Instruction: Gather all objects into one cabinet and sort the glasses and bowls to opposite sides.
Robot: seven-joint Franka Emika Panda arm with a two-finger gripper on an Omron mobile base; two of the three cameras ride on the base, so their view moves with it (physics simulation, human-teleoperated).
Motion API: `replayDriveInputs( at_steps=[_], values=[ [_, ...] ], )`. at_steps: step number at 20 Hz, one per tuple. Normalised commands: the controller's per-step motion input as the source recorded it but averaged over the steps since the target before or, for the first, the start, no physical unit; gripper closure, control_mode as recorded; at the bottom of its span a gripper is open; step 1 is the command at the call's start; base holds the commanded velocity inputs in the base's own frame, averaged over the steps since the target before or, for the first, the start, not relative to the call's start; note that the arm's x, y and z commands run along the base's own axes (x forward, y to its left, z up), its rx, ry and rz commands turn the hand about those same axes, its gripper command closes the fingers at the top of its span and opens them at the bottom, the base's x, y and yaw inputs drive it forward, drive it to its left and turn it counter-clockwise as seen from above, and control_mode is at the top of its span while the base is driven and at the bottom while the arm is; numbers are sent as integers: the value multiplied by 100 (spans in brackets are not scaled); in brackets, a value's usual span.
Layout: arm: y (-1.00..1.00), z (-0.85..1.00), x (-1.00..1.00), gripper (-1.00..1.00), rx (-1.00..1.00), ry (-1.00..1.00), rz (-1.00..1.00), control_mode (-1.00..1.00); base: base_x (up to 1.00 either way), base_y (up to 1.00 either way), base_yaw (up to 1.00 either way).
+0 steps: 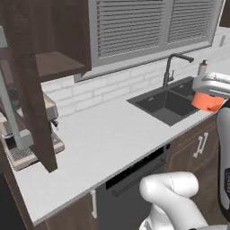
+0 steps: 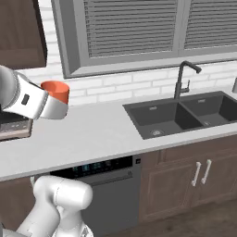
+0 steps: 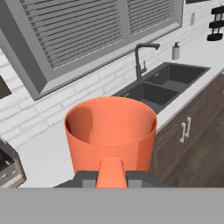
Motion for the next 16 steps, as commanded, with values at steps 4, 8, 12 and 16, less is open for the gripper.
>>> replayDriveInputs(
  at_steps=[4,8,12,16],
  values=[
    [0,0,0,100,0,0,0,100,-16,-64,-57],
    [0,0,0,100,0,0,0,100,-6,-54,-59],
    [0,0,0,100,0,0,0,100,5,-78,-63],
    [0,0,0,100,0,0,0,100,21,-97,-49]
  ],
)
